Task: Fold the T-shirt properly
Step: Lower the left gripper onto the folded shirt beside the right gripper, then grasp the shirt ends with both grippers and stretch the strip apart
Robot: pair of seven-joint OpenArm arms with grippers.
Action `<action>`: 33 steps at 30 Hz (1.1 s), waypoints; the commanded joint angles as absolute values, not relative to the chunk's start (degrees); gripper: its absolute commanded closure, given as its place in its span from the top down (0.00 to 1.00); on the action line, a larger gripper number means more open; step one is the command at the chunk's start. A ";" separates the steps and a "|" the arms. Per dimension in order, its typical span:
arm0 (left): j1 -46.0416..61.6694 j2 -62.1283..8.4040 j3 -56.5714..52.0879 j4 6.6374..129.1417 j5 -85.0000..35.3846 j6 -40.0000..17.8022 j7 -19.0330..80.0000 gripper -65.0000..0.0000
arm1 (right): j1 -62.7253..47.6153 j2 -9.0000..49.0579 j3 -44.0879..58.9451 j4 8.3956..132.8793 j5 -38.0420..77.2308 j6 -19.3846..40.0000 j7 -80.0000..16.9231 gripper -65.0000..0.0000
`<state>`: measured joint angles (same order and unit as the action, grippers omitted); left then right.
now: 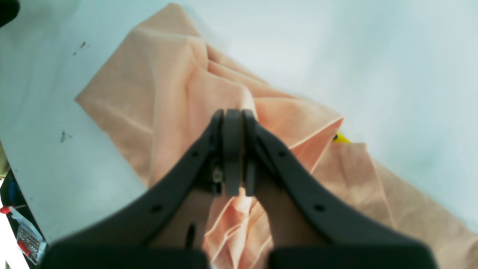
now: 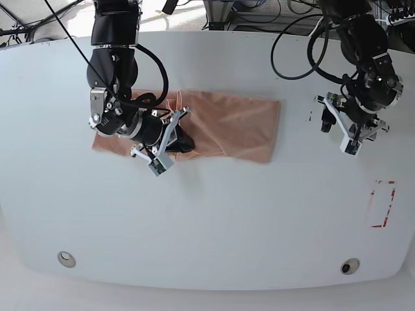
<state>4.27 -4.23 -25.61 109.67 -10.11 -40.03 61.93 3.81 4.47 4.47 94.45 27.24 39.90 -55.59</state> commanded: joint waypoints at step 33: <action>-3.38 4.26 -6.55 83.38 1.89 -40.00 52.35 0.03 | 4.97 4.97 8.66 95.60 28.26 40.00 -54.11 0.00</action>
